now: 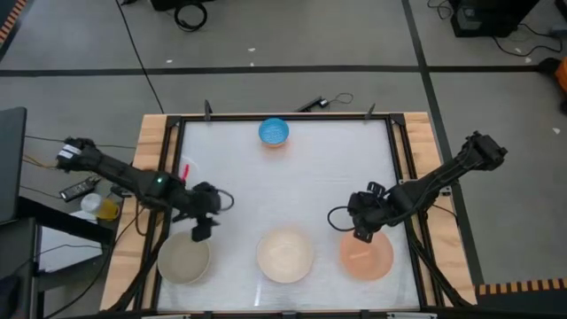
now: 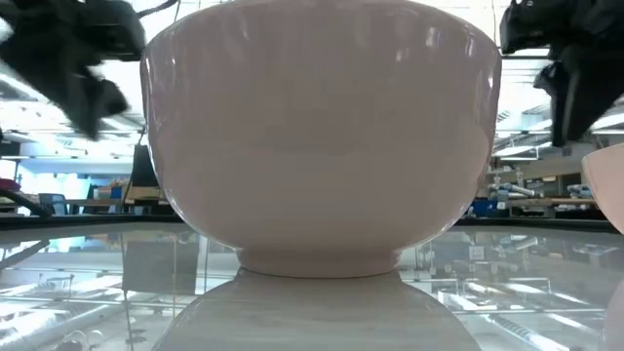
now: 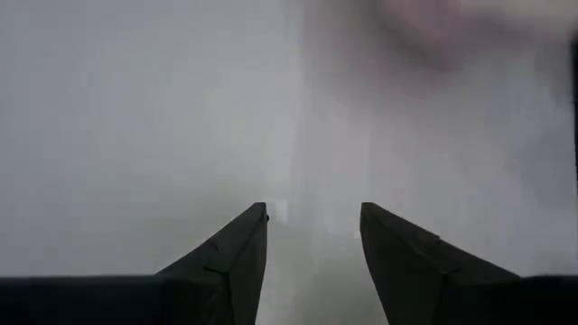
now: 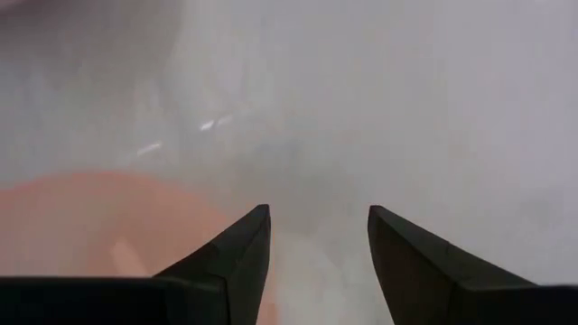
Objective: Nest bowls inside each other
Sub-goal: Stack the orange bowl on top of the white bowl
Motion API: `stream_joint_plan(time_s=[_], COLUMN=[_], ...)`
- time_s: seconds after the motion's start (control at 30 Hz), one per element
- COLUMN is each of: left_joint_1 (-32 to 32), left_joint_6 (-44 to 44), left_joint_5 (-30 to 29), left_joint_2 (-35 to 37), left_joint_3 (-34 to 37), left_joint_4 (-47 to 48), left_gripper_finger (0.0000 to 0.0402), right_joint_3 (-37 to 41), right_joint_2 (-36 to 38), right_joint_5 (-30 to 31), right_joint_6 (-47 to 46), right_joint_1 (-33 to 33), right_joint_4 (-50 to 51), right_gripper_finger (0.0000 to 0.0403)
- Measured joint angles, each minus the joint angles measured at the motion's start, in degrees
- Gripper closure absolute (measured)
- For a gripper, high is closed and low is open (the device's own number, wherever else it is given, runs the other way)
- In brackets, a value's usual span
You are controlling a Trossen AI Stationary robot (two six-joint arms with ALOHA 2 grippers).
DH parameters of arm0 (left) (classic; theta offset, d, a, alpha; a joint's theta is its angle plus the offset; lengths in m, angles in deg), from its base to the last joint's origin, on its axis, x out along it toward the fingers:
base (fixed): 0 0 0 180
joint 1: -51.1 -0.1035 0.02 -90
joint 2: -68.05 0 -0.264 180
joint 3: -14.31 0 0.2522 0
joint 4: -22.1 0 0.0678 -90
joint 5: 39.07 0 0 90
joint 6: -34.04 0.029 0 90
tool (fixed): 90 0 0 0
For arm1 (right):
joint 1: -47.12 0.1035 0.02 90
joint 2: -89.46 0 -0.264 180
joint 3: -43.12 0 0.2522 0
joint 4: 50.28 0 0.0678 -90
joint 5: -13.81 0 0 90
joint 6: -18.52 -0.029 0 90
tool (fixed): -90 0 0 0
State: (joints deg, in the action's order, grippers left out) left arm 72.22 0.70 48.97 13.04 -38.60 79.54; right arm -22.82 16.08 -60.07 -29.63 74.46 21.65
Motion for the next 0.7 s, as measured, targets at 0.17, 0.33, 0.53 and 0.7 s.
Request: stream_joint_plan(time_s=[0.17,0.33,0.53,0.7], left_joint_1=[7.4,10.0,8.7,6.3], left_joint_6=[-4.0,-2.7,-2.1,-5.2], left_joint_5=[2.5,-3.5,-11.7,-11.9], left_joint_2=[-3.7,-6.8,-10.1,-11.4], left_joint_3=[-4.5,-4.5,-4.5,-4.5], left_joint_4=[6.0,3.4,0.9,-1.1], left_gripper_finger=[0.0221,0.0221,0.0221,0.0221], right_joint_3=[0.0,0.0,0.4,3.8], right_joint_2=[0.3,0.3,-1.2,-3.6], right_joint_5=[2.5,-9.8,-13.5,-12.6], right_joint_6=[0.1,1.6,0.0,0.4], right_joint_1=[-0.4,0.2,2.3,2.0], right_joint_4=[0.4,1.6,4.1,3.2], right_gripper_finger=[0.0210,0.0210,0.0210,0.0210])
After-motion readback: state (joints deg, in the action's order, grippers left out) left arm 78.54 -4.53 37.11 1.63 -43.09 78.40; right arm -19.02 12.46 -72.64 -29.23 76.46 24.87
